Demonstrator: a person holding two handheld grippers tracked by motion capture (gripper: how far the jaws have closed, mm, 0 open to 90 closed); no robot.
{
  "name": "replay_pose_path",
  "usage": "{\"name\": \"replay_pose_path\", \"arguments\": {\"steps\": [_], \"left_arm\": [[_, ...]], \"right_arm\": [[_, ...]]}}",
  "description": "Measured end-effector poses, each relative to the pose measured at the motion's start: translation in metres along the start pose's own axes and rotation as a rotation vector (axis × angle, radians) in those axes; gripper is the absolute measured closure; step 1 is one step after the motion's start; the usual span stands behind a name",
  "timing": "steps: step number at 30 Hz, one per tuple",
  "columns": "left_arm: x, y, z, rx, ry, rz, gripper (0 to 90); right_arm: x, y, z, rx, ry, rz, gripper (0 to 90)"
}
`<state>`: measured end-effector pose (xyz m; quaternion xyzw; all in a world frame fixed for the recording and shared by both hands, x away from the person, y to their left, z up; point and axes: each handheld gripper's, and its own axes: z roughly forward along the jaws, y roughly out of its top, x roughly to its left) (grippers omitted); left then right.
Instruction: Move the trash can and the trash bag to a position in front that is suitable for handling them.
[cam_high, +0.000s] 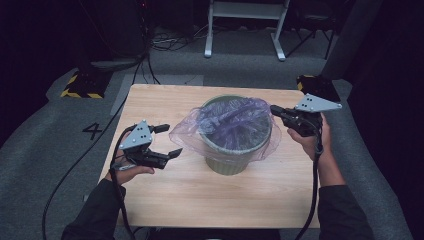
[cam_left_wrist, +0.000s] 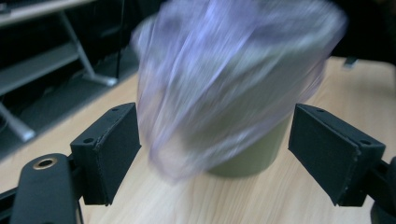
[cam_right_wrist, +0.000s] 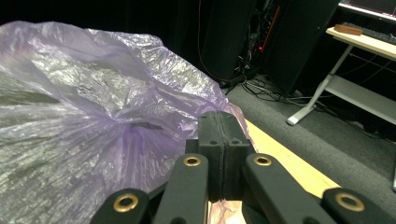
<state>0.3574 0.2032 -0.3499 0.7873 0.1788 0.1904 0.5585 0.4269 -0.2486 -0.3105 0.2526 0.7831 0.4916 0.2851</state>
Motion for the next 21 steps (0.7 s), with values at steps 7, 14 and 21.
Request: {"name": "replay_pose_path", "arguments": {"steps": [7, 14, 21], "left_arm": [[-0.003, 0.044, 0.027, 0.064, 0.040, 0.130, 17.2], [0.027, 0.058, 0.061, 0.131, 0.001, 0.110, 31.2], [0.042, 0.057, 0.077, 0.127, -0.064, 0.045, 31.6]], "right_arm": [[0.000, 0.005, 0.002, -0.012, -0.002, 0.002, 89.4], [0.000, 0.009, 0.013, -0.001, -0.012, 0.002, 87.9], [-0.007, 0.012, 0.022, -0.011, -0.029, 0.042, 87.6]]}}
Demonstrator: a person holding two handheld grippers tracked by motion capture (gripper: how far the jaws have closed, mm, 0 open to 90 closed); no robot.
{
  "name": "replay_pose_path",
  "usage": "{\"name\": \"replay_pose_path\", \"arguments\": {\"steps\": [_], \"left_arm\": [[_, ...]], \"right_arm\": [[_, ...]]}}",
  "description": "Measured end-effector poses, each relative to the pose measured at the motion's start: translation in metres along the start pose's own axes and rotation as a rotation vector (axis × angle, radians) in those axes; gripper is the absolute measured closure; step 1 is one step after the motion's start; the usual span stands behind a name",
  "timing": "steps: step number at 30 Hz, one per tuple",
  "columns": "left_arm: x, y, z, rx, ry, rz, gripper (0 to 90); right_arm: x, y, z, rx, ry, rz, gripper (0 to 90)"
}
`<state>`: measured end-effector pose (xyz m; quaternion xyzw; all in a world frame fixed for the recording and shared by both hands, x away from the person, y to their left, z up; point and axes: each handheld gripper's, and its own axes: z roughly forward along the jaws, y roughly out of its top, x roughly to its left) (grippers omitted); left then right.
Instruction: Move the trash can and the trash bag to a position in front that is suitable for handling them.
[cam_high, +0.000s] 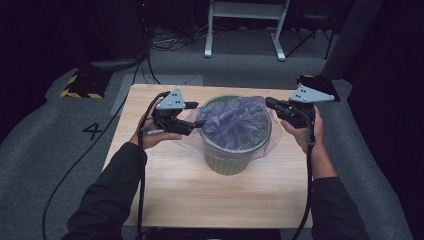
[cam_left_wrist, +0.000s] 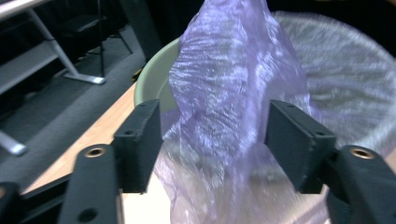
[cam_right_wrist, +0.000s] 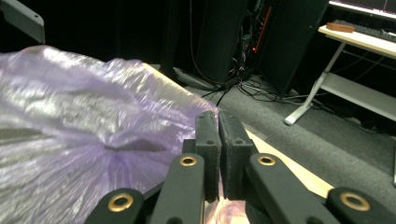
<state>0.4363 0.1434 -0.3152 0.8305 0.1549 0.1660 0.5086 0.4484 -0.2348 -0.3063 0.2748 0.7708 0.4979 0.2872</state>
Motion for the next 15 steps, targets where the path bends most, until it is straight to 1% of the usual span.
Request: {"name": "replay_pose_path", "arguments": {"steps": [1, 2, 3, 4, 5, 6, 7, 8, 9, 10, 11, 13, 14, 15], "left_arm": [[0.000, 0.001, -0.001, -0.013, -0.026, -0.009, 28.5], [-0.001, 0.002, -0.002, -0.029, -0.053, -0.009, 25.2], [-0.003, 0.002, -0.003, -0.038, -0.059, -0.007, 23.4], [-0.006, 0.004, -0.003, -0.042, -0.083, -0.002, 21.9], [-0.008, 0.005, -0.002, -0.029, -0.105, 0.002, 18.4], [-0.011, 0.006, -0.001, -0.013, -0.098, 0.009, 17.6], [-0.015, 0.007, 0.001, 0.010, -0.080, 0.028, 17.5], [-0.018, 0.008, 0.003, 0.024, -0.087, 0.042, 17.1], [-0.020, 0.008, 0.004, 0.035, -0.081, 0.045, 17.0], [-0.020, 0.008, 0.005, 0.048, -0.064, 0.049, 17.4], [-0.020, 0.008, 0.006, 0.057, -0.054, 0.045, 18.5], [-0.016, 0.006, 0.007, 0.079, -0.007, 0.028, 23.2], [-0.015, 0.006, 0.007, 0.081, -0.002, 0.017, 25.6], [-0.012, 0.005, 0.006, 0.075, -0.007, 0.004, 27.2]], "right_arm": [[-0.001, 0.001, 0.001, -0.003, 0.003, 0.011, 87.6], [-0.001, 0.002, 0.001, -0.008, 0.003, 0.018, 87.6], [-0.001, 0.004, 0.002, -0.007, -0.004, 0.022, 87.6], [-0.002, 0.005, 0.003, -0.007, -0.009, 0.022, 87.6], [-0.002, 0.006, 0.004, -0.007, -0.013, 0.027, 87.6], [-0.003, 0.007, 0.005, -0.008, -0.013, 0.036, 87.6], [-0.004, 0.007, 0.005, -0.008, -0.016, 0.040, 87.6], [-0.004, 0.007, 0.006, -0.007, -0.017, 0.048, 87.6], [-0.005, 0.008, 0.006, -0.009, -0.023, 0.054, 87.5], [-0.006, 0.008, 0.005, -0.010, -0.024, 0.057, 86.8], [-0.006, 0.008, 0.005, -0.014, -0.023, 0.062, 86.4], [-0.007, 0.007, 0.005, -0.016, -0.017, 0.072, 84.4], [-0.008, 0.007, 0.005, -0.020, -0.005, 0.079, 84.2], [-0.010, 0.006, 0.005, -0.022, -0.003, 0.085, 84.3]]}}
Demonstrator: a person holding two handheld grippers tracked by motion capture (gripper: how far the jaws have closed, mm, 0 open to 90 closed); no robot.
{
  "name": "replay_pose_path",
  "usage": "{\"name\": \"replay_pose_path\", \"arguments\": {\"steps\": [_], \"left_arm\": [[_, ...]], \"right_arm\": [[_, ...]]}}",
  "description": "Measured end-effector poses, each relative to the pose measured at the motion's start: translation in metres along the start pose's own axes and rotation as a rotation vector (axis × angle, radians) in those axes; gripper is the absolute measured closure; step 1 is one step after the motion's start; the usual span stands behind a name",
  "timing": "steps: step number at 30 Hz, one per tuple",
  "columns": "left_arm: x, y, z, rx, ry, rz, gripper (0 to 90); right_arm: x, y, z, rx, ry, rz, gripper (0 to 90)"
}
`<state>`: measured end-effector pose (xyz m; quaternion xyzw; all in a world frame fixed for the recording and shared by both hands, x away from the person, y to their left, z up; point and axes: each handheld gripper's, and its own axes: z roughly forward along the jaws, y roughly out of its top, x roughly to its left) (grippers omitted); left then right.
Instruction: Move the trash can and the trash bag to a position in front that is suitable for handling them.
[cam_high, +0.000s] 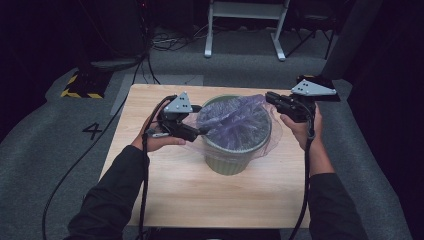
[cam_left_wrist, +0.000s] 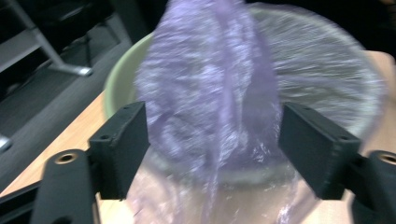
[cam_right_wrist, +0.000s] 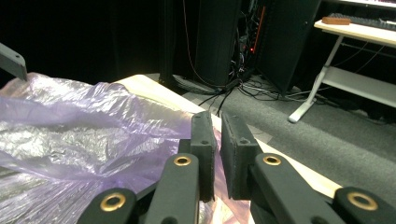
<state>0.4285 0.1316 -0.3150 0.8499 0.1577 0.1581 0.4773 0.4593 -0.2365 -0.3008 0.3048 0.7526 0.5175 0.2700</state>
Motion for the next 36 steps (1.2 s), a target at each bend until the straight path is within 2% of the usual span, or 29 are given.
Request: {"name": "replay_pose_path", "arguments": {"steps": [3, 5, 6, 10, 14, 16, 20, 22, 23, 27, 31, 32, 36], "left_arm": [[0.004, -0.001, -0.001, 0.003, 0.013, -0.006, 36.7], [0.007, -0.001, 0.001, 0.011, 0.056, -0.018, 41.3], [0.009, -0.001, 0.002, 0.002, 0.060, -0.027, 41.5], [0.017, -0.004, 0.004, -0.033, 0.096, -0.036, 57.8], [0.032, -0.011, 0.009, -0.070, 0.133, -0.093, 69.8], [0.039, -0.015, 0.013, -0.084, 0.123, -0.122, 75.4], [0.053, -0.024, 0.025, -0.087, 0.151, -0.186, 87.9], [0.061, -0.030, 0.030, -0.108, 0.145, -0.249, 89.5], [0.063, -0.032, 0.033, -0.102, 0.159, -0.260, 89.7], [0.071, -0.041, 0.043, -0.091, 0.167, -0.303, 89.7], [0.078, -0.051, 0.050, -0.100, 0.146, -0.367, 89.8], [0.079, -0.054, 0.051, -0.103, 0.136, -0.377, 89.8], [0.079, -0.063, 0.063, -0.055, 0.132, -0.385, 89.7]], "right_arm": [[-0.003, 0.000, -0.001, 0.004, -0.004, 0.015, 84.6], [-0.003, 0.000, -0.001, 0.008, -0.011, 0.013, 85.8], [-0.004, -0.001, -0.001, 0.009, -0.007, 0.014, 85.9], [-0.005, 0.000, 0.003, 0.017, -0.006, 0.018, 86.9], [-0.008, -0.004, 0.015, 0.053, -0.007, 0.015, 87.0], [-0.012, -0.008, 0.021, 0.064, -0.004, 0.023, 87.0], [-0.021, -0.015, 0.034, 0.084, -0.008, 0.048, 87.0], [-0.024, -0.018, 0.039, 0.091, -0.013, 0.053, 87.0], [-0.026, -0.019, 0.042, 0.092, -0.019, 0.050, 87.0], [-0.029, -0.024, 0.053, 0.107, -0.021, 0.067, 87.6], [-0.030, -0.031, 0.063, 0.142, -0.027, 0.041, 89.1], [-0.031, -0.033, 0.064, 0.143, -0.021, 0.046, 89.5], [-0.035, -0.041, 0.066, 0.137, -0.003, 0.084, 89.8]]}}
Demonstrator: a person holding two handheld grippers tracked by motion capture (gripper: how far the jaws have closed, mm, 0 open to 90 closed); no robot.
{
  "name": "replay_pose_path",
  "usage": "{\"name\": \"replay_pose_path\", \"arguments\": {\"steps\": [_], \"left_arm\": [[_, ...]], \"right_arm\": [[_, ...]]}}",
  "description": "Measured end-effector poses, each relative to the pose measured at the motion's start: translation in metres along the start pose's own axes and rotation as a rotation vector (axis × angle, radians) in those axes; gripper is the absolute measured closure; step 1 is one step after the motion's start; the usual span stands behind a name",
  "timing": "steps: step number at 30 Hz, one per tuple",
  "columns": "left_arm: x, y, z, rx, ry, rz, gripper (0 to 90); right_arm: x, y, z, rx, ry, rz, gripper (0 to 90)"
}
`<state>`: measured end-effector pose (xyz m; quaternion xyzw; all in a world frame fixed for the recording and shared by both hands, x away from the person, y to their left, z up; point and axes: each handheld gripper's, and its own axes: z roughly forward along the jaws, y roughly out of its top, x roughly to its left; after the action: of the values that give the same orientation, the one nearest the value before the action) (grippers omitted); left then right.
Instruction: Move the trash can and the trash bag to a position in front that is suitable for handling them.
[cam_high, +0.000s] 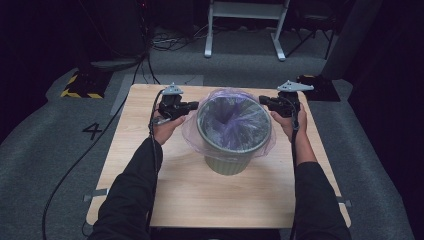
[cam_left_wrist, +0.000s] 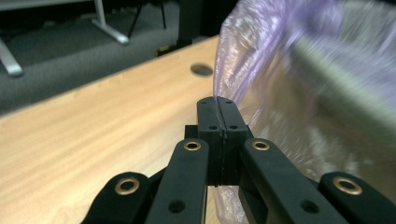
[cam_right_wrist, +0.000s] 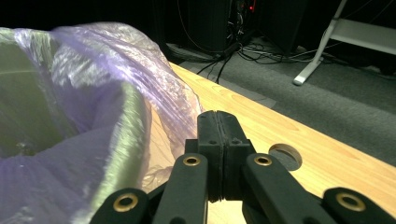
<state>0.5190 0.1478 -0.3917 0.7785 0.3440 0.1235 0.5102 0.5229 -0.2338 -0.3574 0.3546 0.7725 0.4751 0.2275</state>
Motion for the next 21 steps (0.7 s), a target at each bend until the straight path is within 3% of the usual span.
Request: {"name": "replay_pose_path", "arguments": {"steps": [3, 6, 10, 14, 16, 21], "left_arm": [[-0.001, -0.007, 0.010, 0.030, -0.012, -0.012, 89.7], [-0.001, -0.013, 0.017, 0.072, 0.002, -0.009, 89.7], [-0.001, -0.022, 0.017, 0.092, -0.003, -0.008, 89.4], [-0.002, -0.032, 0.008, 0.108, 0.015, 0.022, 83.7], [-0.004, -0.039, 0.001, 0.123, 0.043, 0.071, 82.6], [0.000, -0.049, -0.015, 0.099, 0.070, 0.069, 75.6]], "right_arm": [[-0.002, -0.003, 0.003, -0.004, 0.011, 0.020, 90.0], [-0.004, -0.009, 0.008, 0.025, 0.000, 0.027, 90.0], [-0.008, -0.022, 0.010, 0.037, 0.006, 0.056, 90.0], [-0.013, -0.040, 0.004, 0.032, 0.021, 0.089, 90.0], [-0.014, -0.049, 0.001, 0.028, 0.031, 0.107, 90.0], [-0.016, -0.065, -0.003, 0.029, 0.033, 0.126, 86.3]]}}
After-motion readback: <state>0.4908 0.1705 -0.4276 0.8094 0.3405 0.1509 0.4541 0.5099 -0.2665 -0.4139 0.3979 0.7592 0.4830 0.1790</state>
